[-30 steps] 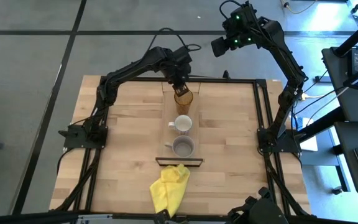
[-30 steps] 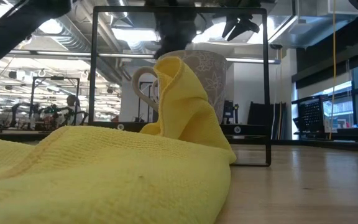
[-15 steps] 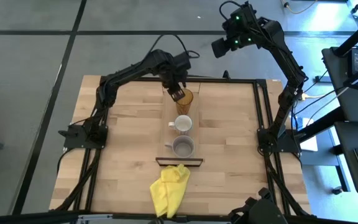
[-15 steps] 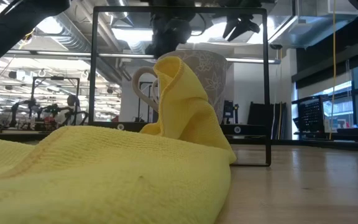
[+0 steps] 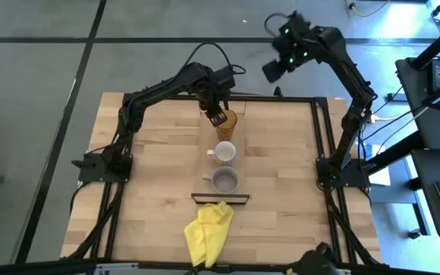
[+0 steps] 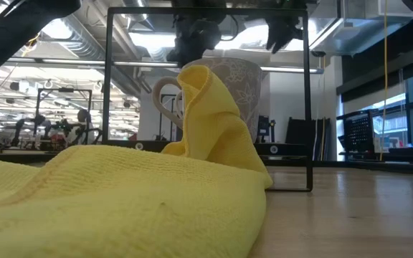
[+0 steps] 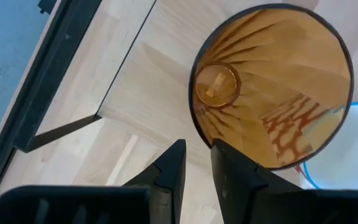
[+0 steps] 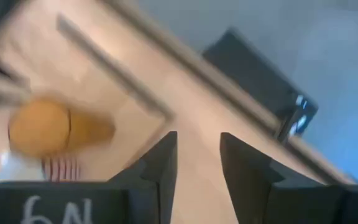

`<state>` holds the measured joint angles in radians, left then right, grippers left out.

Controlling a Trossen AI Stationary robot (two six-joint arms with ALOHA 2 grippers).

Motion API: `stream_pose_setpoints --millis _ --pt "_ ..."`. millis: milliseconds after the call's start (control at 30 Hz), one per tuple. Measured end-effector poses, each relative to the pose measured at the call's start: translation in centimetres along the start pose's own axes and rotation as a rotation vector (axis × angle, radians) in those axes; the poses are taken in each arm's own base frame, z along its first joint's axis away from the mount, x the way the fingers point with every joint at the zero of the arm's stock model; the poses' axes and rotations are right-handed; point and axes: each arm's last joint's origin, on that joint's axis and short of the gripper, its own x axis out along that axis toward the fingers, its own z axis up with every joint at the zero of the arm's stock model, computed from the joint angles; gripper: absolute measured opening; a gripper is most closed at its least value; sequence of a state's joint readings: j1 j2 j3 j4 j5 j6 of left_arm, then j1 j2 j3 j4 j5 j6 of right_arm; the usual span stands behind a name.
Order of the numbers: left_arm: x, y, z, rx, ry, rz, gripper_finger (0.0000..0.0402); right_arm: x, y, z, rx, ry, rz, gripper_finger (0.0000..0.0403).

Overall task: Stack small to large cups/mugs on shelf
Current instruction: Put the brown cup on the shelf

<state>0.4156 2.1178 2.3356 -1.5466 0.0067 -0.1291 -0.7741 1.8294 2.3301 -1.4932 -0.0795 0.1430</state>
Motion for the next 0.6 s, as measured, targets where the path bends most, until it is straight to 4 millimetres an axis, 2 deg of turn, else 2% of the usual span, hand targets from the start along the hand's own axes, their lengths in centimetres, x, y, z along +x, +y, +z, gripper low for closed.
stream_pose_setpoints --millis 133,233,400,467,600 --pt "0.0 0.1 -0.2 0.008 0.016 0.019 0.0071 2.0 1.8 -1.4 -0.067 0.140 0.013 0.0123" --pt "-0.6 0.1 -0.3 0.029 -0.004 0.012 0.0071 4.1 4.0 -2.0 -0.172 0.158 0.050 0.0123" --pt "-4.1 -0.1 -1.1 0.045 -0.148 -0.019 0.0071 7.0 7.5 -2.7 -0.308 0.123 0.167 0.0123" --pt "-5.4 0.3 -1.6 0.028 -0.184 -0.024 0.0071 7.8 8.1 -3.2 -0.298 0.142 0.188 0.0123" --pt "-7.2 1.2 -2.7 -0.015 -0.207 0.056 0.0071 9.7 8.4 -5.4 -0.287 0.294 0.165 0.0123"
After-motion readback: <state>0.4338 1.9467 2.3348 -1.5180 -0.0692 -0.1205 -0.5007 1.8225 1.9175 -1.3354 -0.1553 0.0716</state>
